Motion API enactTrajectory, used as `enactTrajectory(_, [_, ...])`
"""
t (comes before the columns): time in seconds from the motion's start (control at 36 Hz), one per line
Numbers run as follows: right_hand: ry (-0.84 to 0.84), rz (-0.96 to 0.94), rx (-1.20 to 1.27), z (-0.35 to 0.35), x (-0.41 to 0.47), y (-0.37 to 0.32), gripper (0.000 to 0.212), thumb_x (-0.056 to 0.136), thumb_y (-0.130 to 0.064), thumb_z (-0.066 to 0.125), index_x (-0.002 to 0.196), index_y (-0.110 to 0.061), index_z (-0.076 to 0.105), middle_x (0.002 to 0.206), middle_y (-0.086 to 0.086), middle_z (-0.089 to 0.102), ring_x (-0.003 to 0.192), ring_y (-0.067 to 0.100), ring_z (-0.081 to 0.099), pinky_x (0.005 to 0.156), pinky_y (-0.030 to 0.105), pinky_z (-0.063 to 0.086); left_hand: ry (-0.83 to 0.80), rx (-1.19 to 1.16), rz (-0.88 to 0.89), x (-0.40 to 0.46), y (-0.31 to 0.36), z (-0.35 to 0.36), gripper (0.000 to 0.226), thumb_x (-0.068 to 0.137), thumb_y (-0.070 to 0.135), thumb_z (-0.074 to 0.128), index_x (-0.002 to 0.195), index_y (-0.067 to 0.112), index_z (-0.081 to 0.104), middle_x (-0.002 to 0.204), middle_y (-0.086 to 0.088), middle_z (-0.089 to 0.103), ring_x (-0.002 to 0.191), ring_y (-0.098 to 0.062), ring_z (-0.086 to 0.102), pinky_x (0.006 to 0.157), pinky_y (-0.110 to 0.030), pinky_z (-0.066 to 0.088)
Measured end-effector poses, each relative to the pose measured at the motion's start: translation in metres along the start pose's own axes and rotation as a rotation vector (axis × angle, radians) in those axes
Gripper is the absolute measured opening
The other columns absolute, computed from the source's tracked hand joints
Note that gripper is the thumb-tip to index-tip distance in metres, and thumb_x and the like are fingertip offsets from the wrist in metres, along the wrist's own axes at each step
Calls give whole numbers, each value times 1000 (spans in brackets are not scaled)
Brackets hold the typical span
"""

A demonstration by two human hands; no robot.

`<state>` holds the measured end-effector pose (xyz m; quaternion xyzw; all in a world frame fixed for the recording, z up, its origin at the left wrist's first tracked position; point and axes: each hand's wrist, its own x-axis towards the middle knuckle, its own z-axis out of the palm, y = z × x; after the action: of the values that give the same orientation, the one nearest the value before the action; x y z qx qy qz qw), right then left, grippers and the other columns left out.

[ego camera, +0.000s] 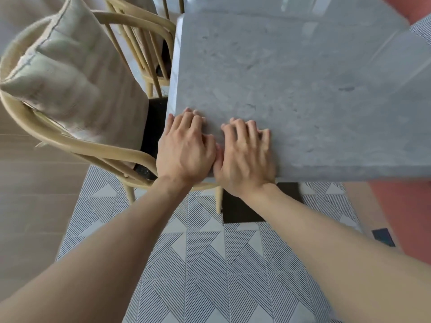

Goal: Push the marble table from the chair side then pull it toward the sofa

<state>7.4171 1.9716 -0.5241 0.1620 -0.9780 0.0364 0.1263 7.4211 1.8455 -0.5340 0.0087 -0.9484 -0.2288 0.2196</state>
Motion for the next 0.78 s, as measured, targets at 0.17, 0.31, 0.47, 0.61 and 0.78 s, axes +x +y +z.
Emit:
enactTrajectory(0.17, [6,12,-22,3,8,-7,45,91,-37,33,119,-13,60,126,7,60,113,30,54,92,48,35,-17,0,-1,8,-8,-1,41,82,24,45,107,0,67,119,-17,67,124,-34,57,107,-51,42])
enactTrajectory(0.31, [-10,25,-27,3,11,-7,45,90,-37,37,120,-13,60,127,8,60,112,30,55,93,49,37,-50,27,3,13,-12,-3,48,82,28,40,113,1,66,119,-14,67,123,-30,56,109,-47,41])
enactTrajectory(0.47, [-54,61,-16,3,20,-18,50,91,-39,29,123,-14,59,133,8,59,118,28,54,97,49,39,-80,32,28,22,-22,-6,50,83,30,37,114,2,65,124,-12,66,129,-27,53,114,-45,34])
enactTrajectory(0.61, [-23,68,-31,9,29,-25,48,90,-39,29,118,-14,60,128,8,60,115,29,55,95,49,39,-59,16,39,30,-32,-4,42,83,27,42,109,3,65,117,-13,68,124,-28,55,109,-47,41])
enactTrajectory(0.78, [-1,69,-35,8,27,-23,43,89,-37,35,116,-15,61,129,8,61,114,28,56,94,48,40,-80,9,45,29,-30,-7,38,83,26,42,104,3,64,114,-13,66,116,-31,57,107,-47,41])
